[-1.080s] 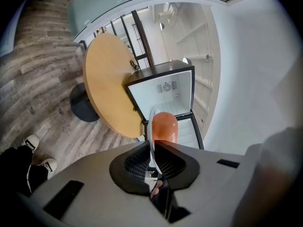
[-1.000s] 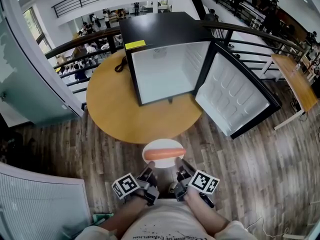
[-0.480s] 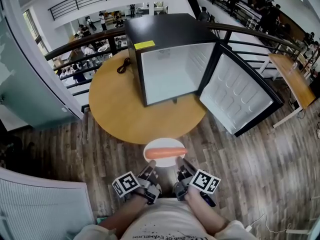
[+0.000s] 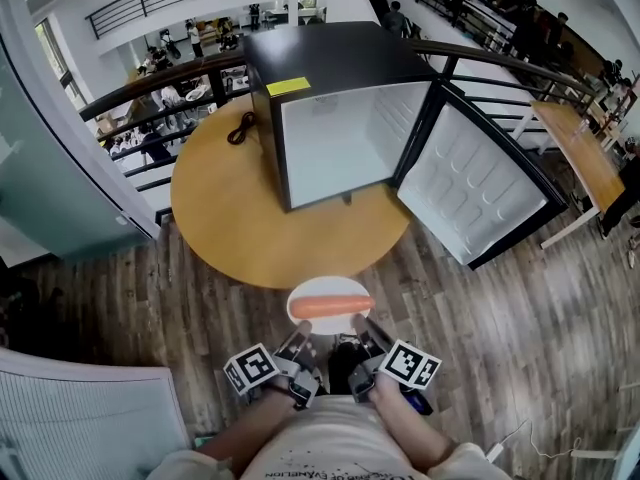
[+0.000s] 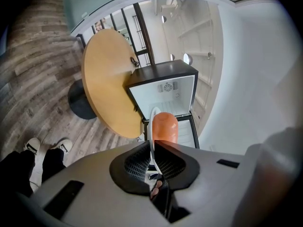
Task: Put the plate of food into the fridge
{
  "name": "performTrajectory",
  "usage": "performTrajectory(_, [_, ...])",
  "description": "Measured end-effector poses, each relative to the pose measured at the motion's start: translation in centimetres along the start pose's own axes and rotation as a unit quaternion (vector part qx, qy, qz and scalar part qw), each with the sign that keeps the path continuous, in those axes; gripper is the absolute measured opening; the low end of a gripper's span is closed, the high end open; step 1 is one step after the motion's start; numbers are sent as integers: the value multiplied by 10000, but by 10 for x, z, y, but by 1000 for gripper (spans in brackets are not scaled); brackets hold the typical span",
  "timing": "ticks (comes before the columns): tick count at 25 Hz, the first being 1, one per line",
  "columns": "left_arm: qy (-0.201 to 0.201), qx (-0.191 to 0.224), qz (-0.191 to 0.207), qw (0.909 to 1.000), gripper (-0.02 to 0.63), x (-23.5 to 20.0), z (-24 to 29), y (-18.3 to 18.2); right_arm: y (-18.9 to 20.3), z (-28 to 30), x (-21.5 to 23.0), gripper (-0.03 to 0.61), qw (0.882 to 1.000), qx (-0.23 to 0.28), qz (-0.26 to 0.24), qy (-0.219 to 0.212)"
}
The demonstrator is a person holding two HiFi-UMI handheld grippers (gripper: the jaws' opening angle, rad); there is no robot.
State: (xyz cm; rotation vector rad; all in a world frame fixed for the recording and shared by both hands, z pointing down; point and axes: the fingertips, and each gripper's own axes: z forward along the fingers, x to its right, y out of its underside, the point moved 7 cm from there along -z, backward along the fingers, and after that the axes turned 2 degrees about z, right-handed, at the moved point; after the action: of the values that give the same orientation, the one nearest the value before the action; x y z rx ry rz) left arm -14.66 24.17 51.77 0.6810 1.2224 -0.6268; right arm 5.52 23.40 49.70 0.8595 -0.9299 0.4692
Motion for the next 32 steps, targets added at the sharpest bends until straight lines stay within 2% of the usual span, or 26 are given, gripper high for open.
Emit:
performTrajectory(9, [-86, 94, 34, 9999, 43, -3, 46, -24, -34, 42, 16, 54, 9999, -105, 72, -64])
performTrajectory(19, [-80, 382, 1, 9992, 43, 17, 134, -62, -119, 110, 26, 54, 9991, -329, -51, -257])
performTrajectory(25, [-80, 552, -43, 9984, 43, 26, 179, -66, -164, 133, 38, 54, 9983, -459, -168, -318])
performTrajectory(32, [-208, 733, -65, 9971, 43, 34, 212, -67, -197, 151, 51, 54, 9968, -664, -129, -429])
